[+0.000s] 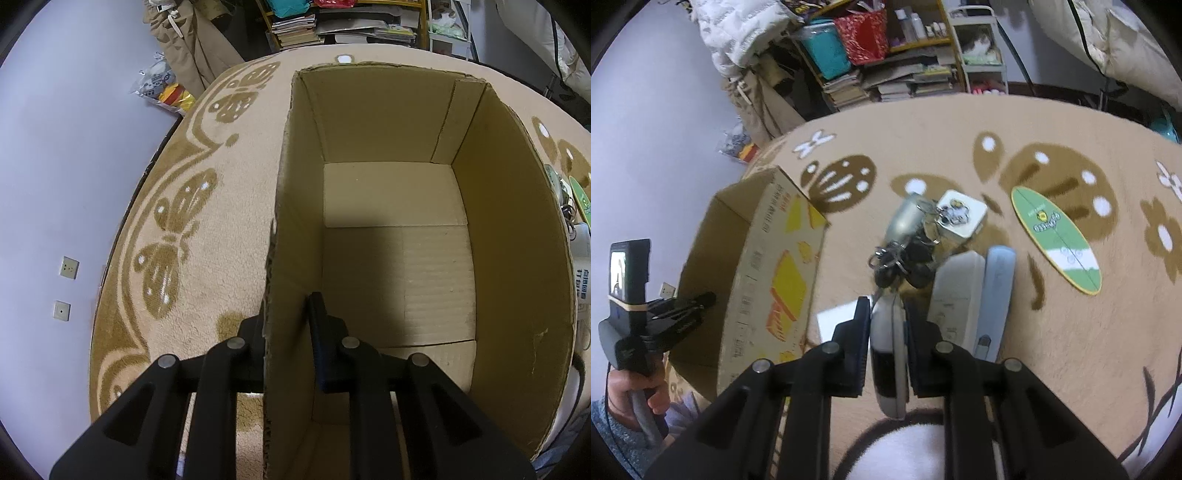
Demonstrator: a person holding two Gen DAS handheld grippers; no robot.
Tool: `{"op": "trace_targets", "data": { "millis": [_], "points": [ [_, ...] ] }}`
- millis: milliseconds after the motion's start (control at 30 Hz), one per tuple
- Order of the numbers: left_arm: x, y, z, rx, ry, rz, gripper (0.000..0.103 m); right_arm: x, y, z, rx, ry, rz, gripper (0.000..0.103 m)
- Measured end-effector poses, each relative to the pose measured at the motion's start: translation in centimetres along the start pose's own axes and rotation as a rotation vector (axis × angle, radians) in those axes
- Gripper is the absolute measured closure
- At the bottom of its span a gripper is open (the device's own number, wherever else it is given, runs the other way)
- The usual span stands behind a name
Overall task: Organize rigid objects
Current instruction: 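Lift the white remote with the right gripper and carry it over the box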
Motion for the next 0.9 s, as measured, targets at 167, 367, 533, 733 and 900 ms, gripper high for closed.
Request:
{"op": "trace_targets", "data": {
  "millis": [167,367,533,733,900],
  "points": [
    [0.1,0.0,0.0,0.003,0.013,-0.009,0.086,1.7,1.8,1.8,-0.042,0.026,0.024,0.084],
    [0.2,0.0,0.0,0.005,0.024,-0.019,0.087,5.4,5.9,5.7,-0.16,0.087,0.071,0.084],
    [0.4,0.0,0.0,0.005,0.027,-0.022,0.087,9.4,7.5,8.5,-0.226,0.124,0.144,0.084],
    [0.5,0.0,0.0,0.006,0.036,-0.031,0.087,13.8,6.1,9.2,-0.228,0.168,0.231,0.084],
    [0.5,-0.1,-0.1,0.009,0.042,-0.035,0.087,15.4,4.1,8.0,-0.195,0.203,0.237,0.084]
  ]
}}
Point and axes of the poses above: each gripper's, at about its wrist camera, not at the fingertips, and y roughly against the way its jaws point, x to its left, z to its top, the point moved 7 cm from there along -y, roughly the way its jaws point, and after that the axes turned 6 degrees about -z, right-handed, at the moved point
